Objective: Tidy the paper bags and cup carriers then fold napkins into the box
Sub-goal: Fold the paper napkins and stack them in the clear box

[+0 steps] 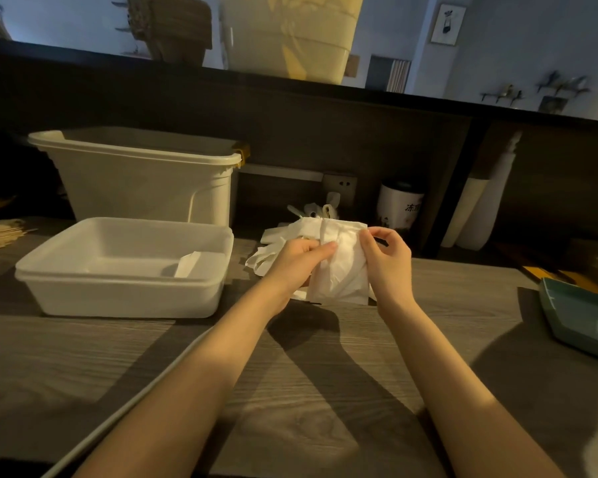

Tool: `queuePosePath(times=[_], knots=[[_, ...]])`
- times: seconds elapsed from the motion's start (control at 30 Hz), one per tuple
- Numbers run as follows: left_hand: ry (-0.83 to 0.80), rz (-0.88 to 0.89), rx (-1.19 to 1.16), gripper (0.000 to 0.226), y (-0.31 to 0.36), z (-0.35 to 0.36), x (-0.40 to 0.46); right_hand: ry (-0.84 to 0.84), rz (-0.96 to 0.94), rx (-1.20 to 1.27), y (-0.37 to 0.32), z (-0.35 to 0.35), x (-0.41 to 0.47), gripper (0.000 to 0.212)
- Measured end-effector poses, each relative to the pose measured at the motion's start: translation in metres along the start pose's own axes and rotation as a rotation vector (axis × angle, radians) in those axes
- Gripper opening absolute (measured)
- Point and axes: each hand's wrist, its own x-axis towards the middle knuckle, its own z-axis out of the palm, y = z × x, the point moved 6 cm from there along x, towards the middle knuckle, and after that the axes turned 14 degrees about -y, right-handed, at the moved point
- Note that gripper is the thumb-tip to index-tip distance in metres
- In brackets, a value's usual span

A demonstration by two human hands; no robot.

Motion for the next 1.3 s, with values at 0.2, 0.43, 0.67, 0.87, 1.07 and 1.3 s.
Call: queuePosePath(times=[0.2,0.43,0.67,0.87,1.07,1.3], knots=[[0.214,-0.05,-0.197,0.022,-0.008,-0.022,0.0,-0.121,-0.253,-0.39,-0.023,0.005,-0.002,0.011],[0.185,-0.09,-0.253,0.026,-0.011,-0.026,-0.001,-0.418,-0.194,-0.596,-0.016,0.029,-0.006,0.017],[0.217,-0.108,-0.216,0.026,-0.01,-0.031,-0.001,-0.471,-0.148,-0.545,-0.012,0.03,-0.005,0.007],[0.178,-0.1,-0.09,0.027,-0.01,-0.029,-0.002,-0.527,-0.127,-0.577,-0.007,0.033,-0.005,0.013],[0.259,-0.093,-0.21,0.019,-0.011,-0.034,-0.003,-0.444,-0.152,-0.641,-0.009,0.027,-0.005,0.033],[0.105,-0.042,0.138,0.045,0.001,-0.023,-0.001,-0.368,-0.16,-0.536,-0.009,0.022,0.0,0.01]])
